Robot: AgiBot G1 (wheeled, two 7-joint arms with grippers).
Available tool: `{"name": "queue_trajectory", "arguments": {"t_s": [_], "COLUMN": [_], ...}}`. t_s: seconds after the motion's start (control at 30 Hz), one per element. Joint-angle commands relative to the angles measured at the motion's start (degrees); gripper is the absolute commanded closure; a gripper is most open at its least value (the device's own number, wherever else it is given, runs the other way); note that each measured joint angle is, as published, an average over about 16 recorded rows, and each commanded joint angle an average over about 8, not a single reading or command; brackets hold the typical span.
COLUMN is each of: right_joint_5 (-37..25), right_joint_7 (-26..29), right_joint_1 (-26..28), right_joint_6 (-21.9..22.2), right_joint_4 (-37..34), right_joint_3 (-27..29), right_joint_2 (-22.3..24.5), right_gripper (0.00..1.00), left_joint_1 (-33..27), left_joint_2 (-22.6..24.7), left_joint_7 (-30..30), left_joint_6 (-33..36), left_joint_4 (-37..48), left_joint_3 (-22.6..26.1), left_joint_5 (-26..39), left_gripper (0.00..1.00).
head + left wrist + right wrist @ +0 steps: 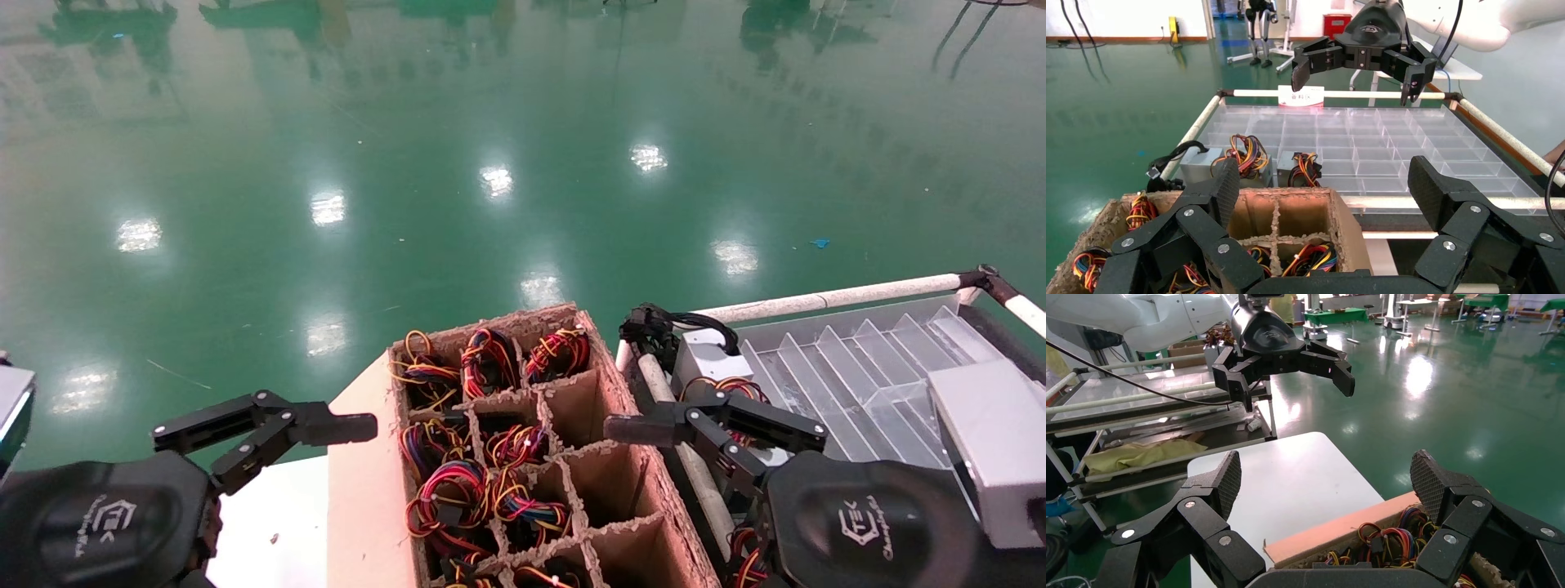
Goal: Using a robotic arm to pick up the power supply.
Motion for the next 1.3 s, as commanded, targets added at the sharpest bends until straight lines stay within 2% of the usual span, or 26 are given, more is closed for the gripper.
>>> {"name": "queue_trajectory", "arguments": {"t_s": [0.03, 0.47, 0.5, 0.7, 0.73, 0.77, 1.3], "right_joint_5": [0.0, 0.0, 0.0, 0.0, 0.0, 0.0, 0.0], "right_joint_7": [0.0, 0.0, 0.0, 0.0, 0.0, 0.0, 0.0], "right_joint_1": [0.0, 0.0, 0.0, 0.0, 0.0, 0.0, 0.0], "right_joint_6": [0.0, 0.0, 0.0, 0.0, 0.0, 0.0, 0.0], "right_joint_4": [0.0, 0.0, 0.0, 0.0, 0.0, 0.0, 0.0], "right_joint_3": [0.0, 0.0, 0.0, 0.0, 0.0, 0.0, 0.0], "right_joint_2": [0.0, 0.0, 0.0, 0.0, 0.0, 0.0, 0.0], "right_gripper": [0.00, 0.00, 0.00, 0.00, 0.00, 0.00, 0.00], "left_joint_1": [0.0, 0.0, 0.0, 0.0, 0.0, 0.0, 0.0], "left_joint_2": [0.0, 0.0, 0.0, 0.0, 0.0, 0.0, 0.0], "left_joint_7": [0.0, 0.0, 0.0, 0.0, 0.0, 0.0, 0.0], "left_joint_6": [0.0, 0.0, 0.0, 0.0, 0.0, 0.0, 0.0], "left_joint_4": [0.0, 0.0, 0.0, 0.0, 0.0, 0.0, 0.0], "left_joint_3": [0.0, 0.0, 0.0, 0.0, 0.0, 0.0, 0.0], "left_joint_5": [0.0, 0.0, 0.0, 0.0, 0.0, 0.0, 0.0], "left_gripper": [0.00, 0.02, 0.11, 0.86, 0.97, 1.00, 1.00]}}
